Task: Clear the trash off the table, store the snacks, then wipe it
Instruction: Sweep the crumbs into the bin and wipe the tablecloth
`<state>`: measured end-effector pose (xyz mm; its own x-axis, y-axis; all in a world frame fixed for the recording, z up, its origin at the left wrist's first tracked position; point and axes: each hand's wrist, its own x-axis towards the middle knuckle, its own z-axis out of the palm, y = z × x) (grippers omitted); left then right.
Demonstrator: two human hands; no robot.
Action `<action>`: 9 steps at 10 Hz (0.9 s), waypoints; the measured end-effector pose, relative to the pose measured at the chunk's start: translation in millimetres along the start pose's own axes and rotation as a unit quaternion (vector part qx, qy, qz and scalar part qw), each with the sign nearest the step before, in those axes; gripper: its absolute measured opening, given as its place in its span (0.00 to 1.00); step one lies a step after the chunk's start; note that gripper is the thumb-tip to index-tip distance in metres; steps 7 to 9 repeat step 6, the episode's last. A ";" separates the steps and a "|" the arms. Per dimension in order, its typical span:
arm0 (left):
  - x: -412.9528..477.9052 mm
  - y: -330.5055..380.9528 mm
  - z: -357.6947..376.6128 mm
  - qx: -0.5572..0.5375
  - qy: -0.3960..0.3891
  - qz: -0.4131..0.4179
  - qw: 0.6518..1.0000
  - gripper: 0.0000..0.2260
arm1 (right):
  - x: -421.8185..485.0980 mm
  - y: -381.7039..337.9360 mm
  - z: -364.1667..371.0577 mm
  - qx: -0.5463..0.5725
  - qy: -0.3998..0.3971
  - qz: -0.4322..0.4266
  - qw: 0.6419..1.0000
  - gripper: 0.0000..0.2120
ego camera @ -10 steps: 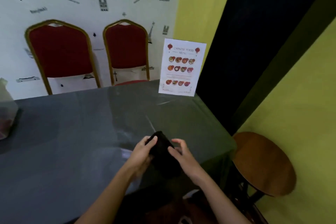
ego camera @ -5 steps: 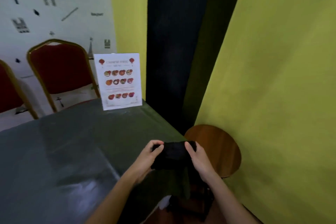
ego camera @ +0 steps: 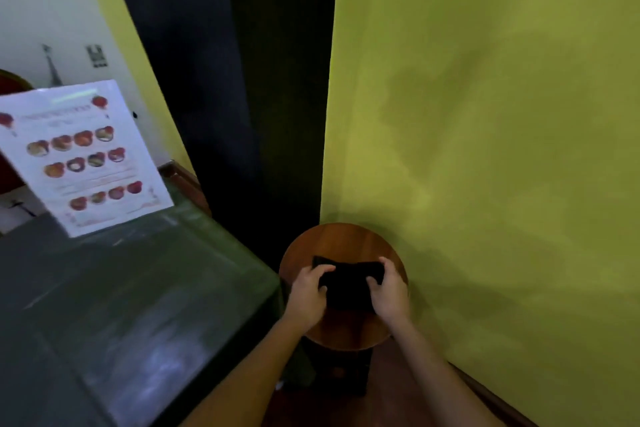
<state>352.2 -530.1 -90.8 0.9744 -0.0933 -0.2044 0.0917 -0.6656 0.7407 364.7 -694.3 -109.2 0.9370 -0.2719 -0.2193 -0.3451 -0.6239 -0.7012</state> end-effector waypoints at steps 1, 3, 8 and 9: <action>16.3 -12.9 24.1 0.039 -0.045 -0.053 0.997 0.23 | 10.5 15.1 15.4 -0.086 -0.086 -0.006 0.993 0.29; 13.5 -45.4 54.3 0.390 -0.158 -0.024 0.907 0.31 | 3.1 39.7 33.2 -0.331 -0.124 -0.142 0.924 0.32; 23.7 -29.6 -15.5 0.363 -0.114 -0.005 0.925 0.26 | 14.4 -32.8 34.7 -0.407 -0.205 -0.094 0.885 0.30; 23.7 -29.6 -15.5 0.363 -0.114 -0.005 0.925 0.26 | 14.4 -32.8 34.7 -0.407 -0.205 -0.094 0.885 0.30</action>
